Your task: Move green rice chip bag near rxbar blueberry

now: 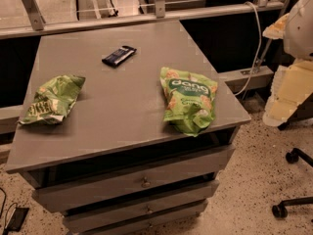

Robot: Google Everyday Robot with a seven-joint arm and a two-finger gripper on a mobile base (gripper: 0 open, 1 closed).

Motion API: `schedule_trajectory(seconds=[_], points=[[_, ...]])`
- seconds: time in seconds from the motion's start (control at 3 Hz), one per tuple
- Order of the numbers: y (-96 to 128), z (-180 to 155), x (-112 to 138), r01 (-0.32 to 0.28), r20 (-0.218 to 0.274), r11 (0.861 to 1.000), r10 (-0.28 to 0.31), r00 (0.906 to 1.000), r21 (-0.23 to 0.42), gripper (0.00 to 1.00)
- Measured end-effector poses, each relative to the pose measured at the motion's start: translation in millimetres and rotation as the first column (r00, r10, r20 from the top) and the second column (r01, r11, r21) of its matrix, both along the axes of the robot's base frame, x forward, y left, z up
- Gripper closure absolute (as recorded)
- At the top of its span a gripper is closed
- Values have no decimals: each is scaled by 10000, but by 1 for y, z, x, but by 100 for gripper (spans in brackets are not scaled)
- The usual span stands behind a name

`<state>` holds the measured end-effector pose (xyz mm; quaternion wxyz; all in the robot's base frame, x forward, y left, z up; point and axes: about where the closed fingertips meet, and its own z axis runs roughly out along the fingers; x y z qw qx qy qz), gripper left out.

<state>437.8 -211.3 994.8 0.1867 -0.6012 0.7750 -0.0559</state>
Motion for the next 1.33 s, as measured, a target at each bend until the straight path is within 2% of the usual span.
schedule_trajectory(seconds=[0.33, 0.67, 1.0, 1.33], points=[[0, 0, 0, -11, 26, 10000, 11, 10000, 30, 0], [10, -13, 15, 16, 150, 9978, -26, 9999, 668, 0], [22, -38, 38, 143, 215, 9928, -170, 9996, 1191, 0], [31, -69, 56, 453, -87, 9880, -445, 9990, 1479, 0]])
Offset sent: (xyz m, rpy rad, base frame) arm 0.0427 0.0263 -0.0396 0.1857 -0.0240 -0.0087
